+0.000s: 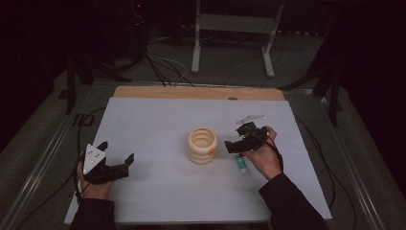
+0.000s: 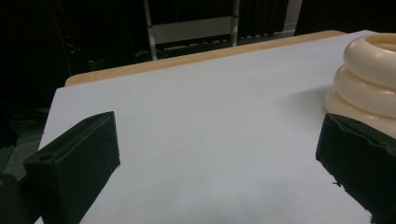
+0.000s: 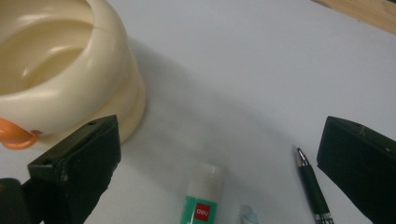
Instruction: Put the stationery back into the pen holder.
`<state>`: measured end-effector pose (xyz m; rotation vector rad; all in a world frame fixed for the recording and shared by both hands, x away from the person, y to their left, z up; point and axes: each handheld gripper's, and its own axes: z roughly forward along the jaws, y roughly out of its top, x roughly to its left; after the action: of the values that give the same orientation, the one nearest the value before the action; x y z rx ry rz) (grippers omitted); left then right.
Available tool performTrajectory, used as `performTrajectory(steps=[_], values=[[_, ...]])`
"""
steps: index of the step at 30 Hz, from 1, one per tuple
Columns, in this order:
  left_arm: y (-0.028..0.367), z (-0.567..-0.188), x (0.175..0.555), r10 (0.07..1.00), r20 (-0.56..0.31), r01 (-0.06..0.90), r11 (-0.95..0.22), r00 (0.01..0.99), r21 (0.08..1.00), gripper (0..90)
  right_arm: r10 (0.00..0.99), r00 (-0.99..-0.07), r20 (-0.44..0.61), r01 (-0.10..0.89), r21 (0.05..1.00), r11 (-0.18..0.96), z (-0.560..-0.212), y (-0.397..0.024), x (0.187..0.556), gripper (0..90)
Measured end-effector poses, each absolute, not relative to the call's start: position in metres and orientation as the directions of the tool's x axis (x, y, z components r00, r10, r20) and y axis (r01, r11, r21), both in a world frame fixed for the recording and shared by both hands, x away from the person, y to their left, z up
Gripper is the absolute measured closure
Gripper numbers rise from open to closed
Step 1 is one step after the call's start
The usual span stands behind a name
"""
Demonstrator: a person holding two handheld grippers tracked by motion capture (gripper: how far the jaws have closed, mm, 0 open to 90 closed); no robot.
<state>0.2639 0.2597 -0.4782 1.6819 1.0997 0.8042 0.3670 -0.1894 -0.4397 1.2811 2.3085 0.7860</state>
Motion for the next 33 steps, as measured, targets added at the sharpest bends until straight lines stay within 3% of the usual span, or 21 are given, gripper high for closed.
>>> performTrajectory(steps=[8, 18, 33], values=[[0.26, -0.478, 0.264, 0.924, 0.029, 0.308, -0.156, 0.38, 0.938, 0.1, 0.86, -0.51, -0.031, 0.668, 0.616, 0.418, -0.445, -0.195, 0.368, 2.3], [0.259, -0.478, 0.264, 0.924, 0.031, 0.307, -0.159, 0.382, 0.938, 0.1, 0.85, -0.527, -0.004, 0.697, 0.57, 0.435, -0.453, -0.196, 0.369, 15.3], [0.259, -0.479, 0.264, 0.923, 0.032, 0.311, -0.161, 0.383, 0.937, 0.1, 0.85, -0.526, -0.002, 0.73, 0.511, 0.453, -0.469, -0.198, 0.374, 17.6]])
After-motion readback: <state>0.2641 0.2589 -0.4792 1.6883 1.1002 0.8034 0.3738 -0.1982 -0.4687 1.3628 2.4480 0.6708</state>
